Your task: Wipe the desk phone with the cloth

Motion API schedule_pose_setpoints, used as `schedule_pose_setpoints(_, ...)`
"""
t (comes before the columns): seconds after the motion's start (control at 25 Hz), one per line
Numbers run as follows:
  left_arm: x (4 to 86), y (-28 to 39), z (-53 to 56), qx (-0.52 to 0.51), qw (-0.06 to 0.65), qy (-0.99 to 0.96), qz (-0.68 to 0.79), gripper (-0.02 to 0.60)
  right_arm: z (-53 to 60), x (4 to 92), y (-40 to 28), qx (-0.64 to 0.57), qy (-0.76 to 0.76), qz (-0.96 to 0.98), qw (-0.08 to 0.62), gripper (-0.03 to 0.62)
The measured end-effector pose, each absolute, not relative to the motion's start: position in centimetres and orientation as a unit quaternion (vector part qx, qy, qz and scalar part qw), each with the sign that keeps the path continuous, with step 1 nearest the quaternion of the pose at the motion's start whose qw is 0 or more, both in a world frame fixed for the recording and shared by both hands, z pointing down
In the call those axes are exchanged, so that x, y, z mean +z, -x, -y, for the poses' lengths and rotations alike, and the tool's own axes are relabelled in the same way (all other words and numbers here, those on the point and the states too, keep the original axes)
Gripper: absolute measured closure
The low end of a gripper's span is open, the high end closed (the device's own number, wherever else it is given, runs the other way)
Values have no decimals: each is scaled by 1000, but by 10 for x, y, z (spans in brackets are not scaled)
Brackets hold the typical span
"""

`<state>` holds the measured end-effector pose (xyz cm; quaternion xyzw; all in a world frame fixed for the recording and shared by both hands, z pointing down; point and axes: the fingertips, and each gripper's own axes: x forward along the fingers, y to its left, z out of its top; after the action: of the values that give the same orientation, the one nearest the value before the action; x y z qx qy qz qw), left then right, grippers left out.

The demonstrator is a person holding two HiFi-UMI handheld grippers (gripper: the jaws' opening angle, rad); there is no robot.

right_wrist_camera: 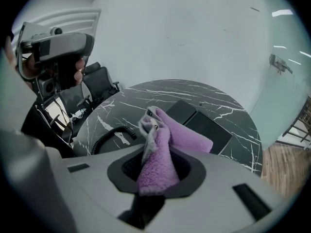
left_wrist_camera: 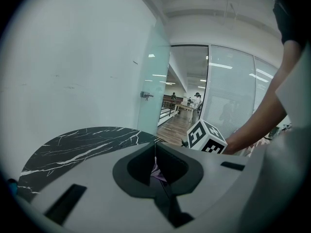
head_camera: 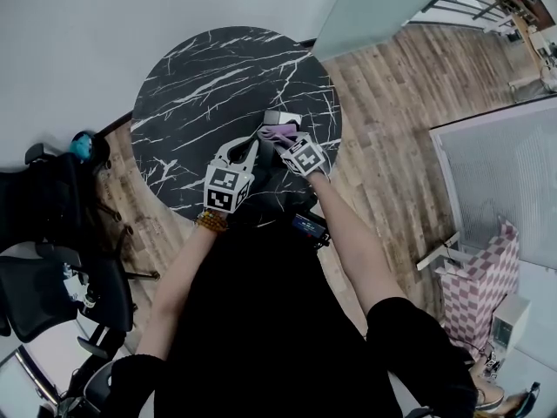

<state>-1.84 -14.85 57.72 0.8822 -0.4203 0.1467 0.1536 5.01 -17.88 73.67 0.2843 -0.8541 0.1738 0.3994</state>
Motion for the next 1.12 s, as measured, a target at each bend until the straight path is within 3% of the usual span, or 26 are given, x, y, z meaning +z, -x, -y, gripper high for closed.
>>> schedule_pose_setpoints(1.12,575,10,148,139,162,-887,409,561,152,751,-45,196,-255,856,404,517)
